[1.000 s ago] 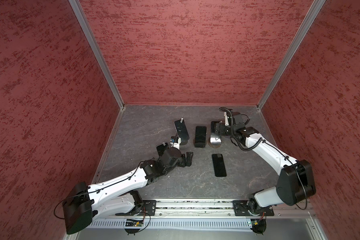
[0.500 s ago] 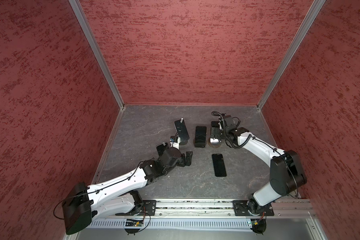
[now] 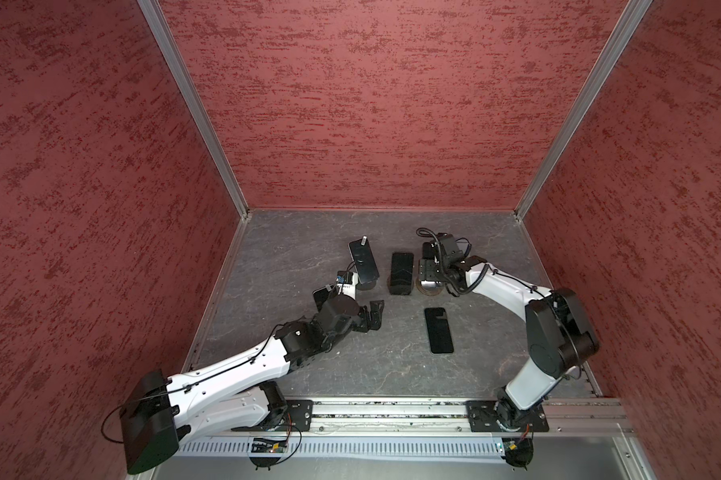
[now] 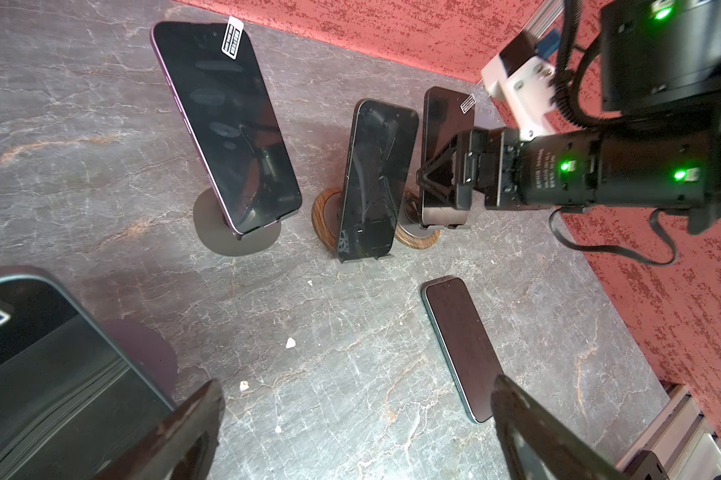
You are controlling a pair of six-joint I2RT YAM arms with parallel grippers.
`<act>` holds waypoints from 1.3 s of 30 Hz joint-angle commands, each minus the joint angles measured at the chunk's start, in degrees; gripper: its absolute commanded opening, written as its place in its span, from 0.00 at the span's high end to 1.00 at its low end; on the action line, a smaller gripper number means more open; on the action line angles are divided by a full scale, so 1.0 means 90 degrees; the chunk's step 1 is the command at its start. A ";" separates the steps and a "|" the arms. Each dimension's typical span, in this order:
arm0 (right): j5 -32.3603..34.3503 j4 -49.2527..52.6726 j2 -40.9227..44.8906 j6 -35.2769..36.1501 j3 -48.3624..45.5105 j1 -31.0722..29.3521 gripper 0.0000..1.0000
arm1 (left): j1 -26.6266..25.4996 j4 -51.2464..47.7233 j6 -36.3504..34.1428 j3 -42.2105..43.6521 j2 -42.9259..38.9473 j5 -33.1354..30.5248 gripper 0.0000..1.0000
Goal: Remove the phone from the phone stand
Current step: 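Close the right gripper on the phone's top edge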
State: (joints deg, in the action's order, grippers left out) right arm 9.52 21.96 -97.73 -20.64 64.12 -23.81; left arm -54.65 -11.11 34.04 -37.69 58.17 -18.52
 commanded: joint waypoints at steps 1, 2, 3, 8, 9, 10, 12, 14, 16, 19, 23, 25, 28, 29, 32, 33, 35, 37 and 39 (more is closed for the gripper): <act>0.0343 0.0024 -0.0121 -0.0235 0.0246 -0.0096 0.09 | 0.0002 -0.0005 -0.0046 0.0070 -0.0086 -0.0120 0.00; 0.0400 0.0073 -0.0158 -0.0271 0.0281 -0.0115 0.10 | 0.0006 -0.0015 -0.0055 0.0074 -0.0087 -0.0136 0.00; 0.0443 0.0103 -0.0181 -0.0293 0.0307 -0.0128 0.11 | 0.0008 -0.0030 -0.0059 0.0075 -0.0087 -0.0138 0.01; 0.0553 0.0182 -0.0244 -0.0373 0.0385 -0.0214 0.15 | 0.0027 -0.0014 -0.0098 0.0072 -0.0096 -0.0134 0.01; 0.0571 0.0195 -0.0269 -0.0381 0.0404 -0.0218 0.18 | 0.0028 -0.0020 -0.0100 0.0077 -0.0096 -0.0129 0.01; 0.0599 0.0223 -0.0276 -0.0386 0.0429 -0.0240 0.19 | 0.0028 -0.0007 -0.0110 0.0069 -0.0096 -0.0134 0.00; 0.0649 0.0253 -0.0304 -0.0392 0.0454 -0.0263 0.23 | 0.0038 -0.0003 -0.0128 0.0081 -0.0097 -0.0130 0.01; 0.0671 0.0275 -0.0330 -0.0402 0.0483 -0.0283 0.27 | 0.0047 0.0004 -0.0139 0.0085 -0.0096 -0.0120 0.01; 0.0677 0.0300 -0.0342 -0.0391 0.0503 -0.0292 0.32 | 0.0057 0.0014 -0.0149 0.0083 -0.0096 -0.0113 0.00; 0.0700 0.0324 -0.0347 -0.0392 0.0513 -0.0293 0.38 | 0.0058 0.0019 -0.0166 0.0085 -0.0106 -0.0096 0.00; 0.0616 0.0310 -0.0244 -0.0330 0.0503 -0.0303 0.40 | 0.0062 0.0034 -0.0179 0.0115 -0.0126 -0.0093 0.01; 0.0515 0.0281 -0.0161 -0.0281 0.0494 -0.0303 0.41 | 0.0057 0.0034 -0.0179 0.0129 -0.0131 -0.0091 0.01; 0.0334 0.0241 0.0019 -0.0204 0.0493 -0.0303 0.41 | 0.0065 0.0071 -0.0161 0.0158 -0.0154 -0.0093 0.01; 0.0290 0.0236 0.0076 -0.0177 0.0495 -0.0296 0.41 | 0.0068 0.0085 -0.0164 0.0172 -0.0155 -0.0087 0.00; 0.0222 0.0227 0.0254 -0.0131 0.0493 -0.0303 0.41 | 0.0067 0.0128 -0.0162 0.0189 -0.0165 -0.0085 0.01; 0.0215 0.0236 0.0298 -0.0115 0.0498 -0.0303 0.41 | 0.0067 0.0137 -0.0159 0.0201 -0.0165 -0.0072 0.00; 0.0176 0.0246 0.0407 -0.0085 0.0503 -0.0303 0.41 | 0.0067 0.0136 -0.0162 0.0191 -0.0165 -0.0075 0.01; 0.0201 0.0256 0.0506 -0.0065 0.0494 -0.0298 0.41 | 0.0067 0.0140 -0.0159 0.0200 -0.0165 -0.0065 0.01; 0.0257 0.0282 0.0563 -0.0030 0.0493 -0.0289 0.41 | 0.0067 0.0141 -0.0152 0.0202 -0.0172 -0.0051 0.00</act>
State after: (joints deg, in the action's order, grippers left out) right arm 11.68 25.28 -95.57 -21.56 67.09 -26.06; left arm -54.30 -10.57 33.56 -36.36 57.32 -19.14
